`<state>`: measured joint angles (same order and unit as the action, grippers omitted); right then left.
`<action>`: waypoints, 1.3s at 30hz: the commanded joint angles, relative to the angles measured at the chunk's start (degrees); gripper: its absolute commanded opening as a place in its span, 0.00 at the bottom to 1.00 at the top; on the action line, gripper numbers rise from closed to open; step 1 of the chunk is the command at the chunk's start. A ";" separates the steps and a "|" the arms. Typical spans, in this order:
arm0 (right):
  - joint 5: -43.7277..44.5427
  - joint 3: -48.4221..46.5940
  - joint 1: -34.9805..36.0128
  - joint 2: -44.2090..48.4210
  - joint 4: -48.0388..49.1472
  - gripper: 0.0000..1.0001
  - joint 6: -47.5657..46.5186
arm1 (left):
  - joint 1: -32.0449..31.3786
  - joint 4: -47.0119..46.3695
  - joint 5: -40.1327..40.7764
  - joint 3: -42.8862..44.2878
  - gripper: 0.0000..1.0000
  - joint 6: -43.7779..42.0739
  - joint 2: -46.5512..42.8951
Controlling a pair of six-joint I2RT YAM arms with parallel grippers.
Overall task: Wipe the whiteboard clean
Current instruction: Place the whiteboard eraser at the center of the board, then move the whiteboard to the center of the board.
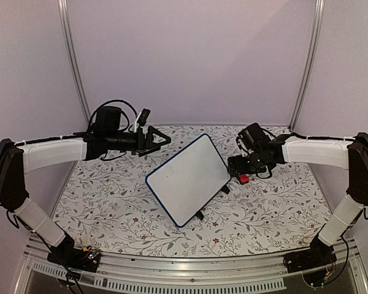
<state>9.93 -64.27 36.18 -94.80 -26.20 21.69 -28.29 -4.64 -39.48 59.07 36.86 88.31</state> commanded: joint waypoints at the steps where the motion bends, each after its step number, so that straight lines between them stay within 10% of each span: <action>1: -0.95 2.52 4.63 0.76 2.27 0.92 -5.02 | 0.78 0.46 0.95 -0.70 1.00 -0.61 -1.60; 24: -3.54 6.98 8.20 -1.81 6.18 0.46 -10.47 | 1.20 -1.06 0.11 -1.40 1.00 -0.13 -2.23; 39: -4.22 7.75 8.20 -5.89 9.71 0.37 -12.58 | 1.27 -1.51 -0.56 -1.50 1.00 0.16 -1.69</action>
<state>5.63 -57.36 44.18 -99.07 -18.96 10.09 -27.68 -4.89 -39.42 58.28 36.93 87.11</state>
